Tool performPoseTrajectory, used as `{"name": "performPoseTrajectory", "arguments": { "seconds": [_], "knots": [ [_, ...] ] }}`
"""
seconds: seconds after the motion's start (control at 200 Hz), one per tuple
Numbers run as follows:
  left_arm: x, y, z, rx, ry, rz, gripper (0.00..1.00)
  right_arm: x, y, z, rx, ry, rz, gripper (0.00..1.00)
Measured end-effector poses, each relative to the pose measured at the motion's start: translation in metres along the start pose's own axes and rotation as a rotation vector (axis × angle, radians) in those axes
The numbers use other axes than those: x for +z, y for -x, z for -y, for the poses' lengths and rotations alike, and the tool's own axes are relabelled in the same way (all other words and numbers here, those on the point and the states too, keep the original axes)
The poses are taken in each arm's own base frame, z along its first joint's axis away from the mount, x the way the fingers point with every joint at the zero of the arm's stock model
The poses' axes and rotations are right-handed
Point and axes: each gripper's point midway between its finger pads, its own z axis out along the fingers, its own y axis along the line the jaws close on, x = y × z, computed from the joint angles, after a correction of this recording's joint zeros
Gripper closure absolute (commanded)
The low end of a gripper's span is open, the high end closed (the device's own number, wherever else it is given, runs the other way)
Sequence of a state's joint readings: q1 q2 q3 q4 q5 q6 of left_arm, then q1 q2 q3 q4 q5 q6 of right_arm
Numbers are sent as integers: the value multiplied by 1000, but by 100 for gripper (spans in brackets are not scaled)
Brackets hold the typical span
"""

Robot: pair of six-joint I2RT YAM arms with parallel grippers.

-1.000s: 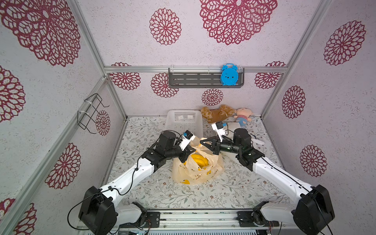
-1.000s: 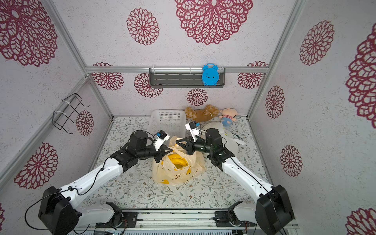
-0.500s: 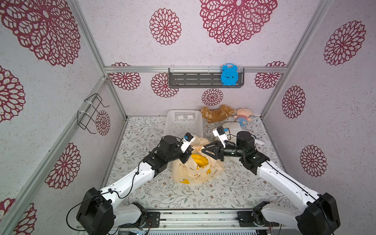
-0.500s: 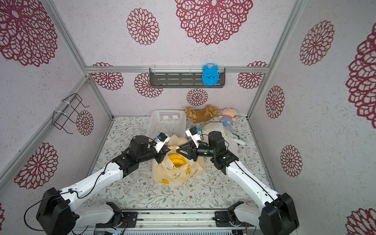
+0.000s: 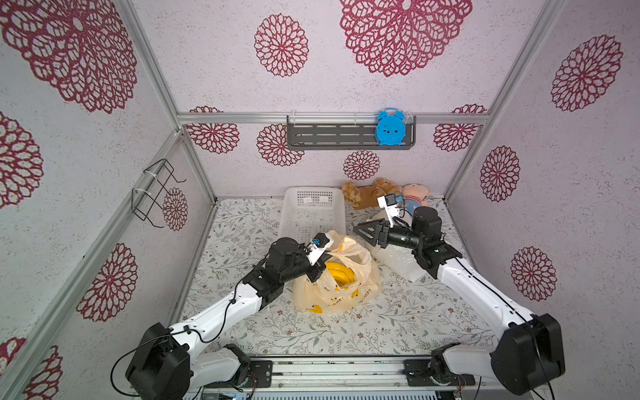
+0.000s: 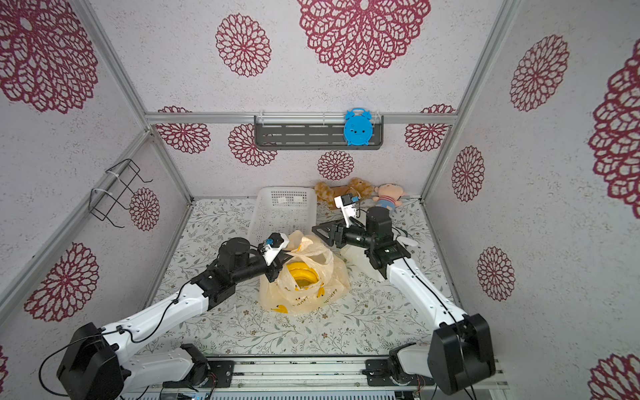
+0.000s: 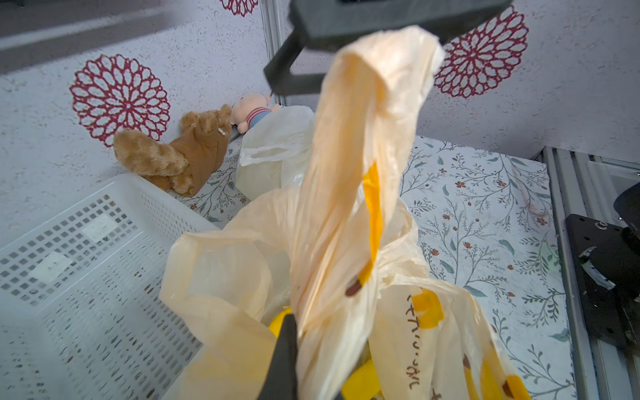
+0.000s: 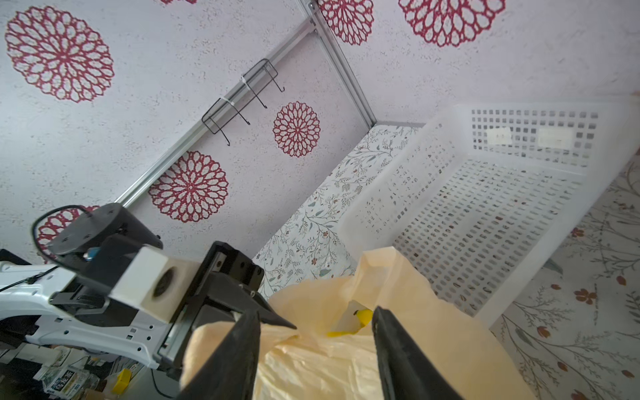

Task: Place the banana into a plastic bag & tie a knot
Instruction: Cross the plastic bag at the center of the board.

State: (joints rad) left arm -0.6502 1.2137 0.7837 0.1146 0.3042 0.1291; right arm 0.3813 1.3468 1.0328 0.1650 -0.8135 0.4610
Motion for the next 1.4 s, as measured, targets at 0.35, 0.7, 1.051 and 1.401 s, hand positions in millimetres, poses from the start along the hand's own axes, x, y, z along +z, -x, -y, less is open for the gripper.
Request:
{"name": "performPoseTrajectory", "arguments": {
  "seconds": [0.35,0.7,1.051,1.401],
  "knots": [
    [-2,4,3,27,-17,19,100,32,-43,-35,-48,142,-194,41],
    [-3,1,3,24,-29,17,100,30,-62,-40,-99,176,-262,42],
    [-5,1,1,14,-46,25,100,26,-80,-36,-160,170,-321,41],
    [-6,0,0,10,-57,28,100,32,-86,-42,-238,160,-351,37]
  ]
}}
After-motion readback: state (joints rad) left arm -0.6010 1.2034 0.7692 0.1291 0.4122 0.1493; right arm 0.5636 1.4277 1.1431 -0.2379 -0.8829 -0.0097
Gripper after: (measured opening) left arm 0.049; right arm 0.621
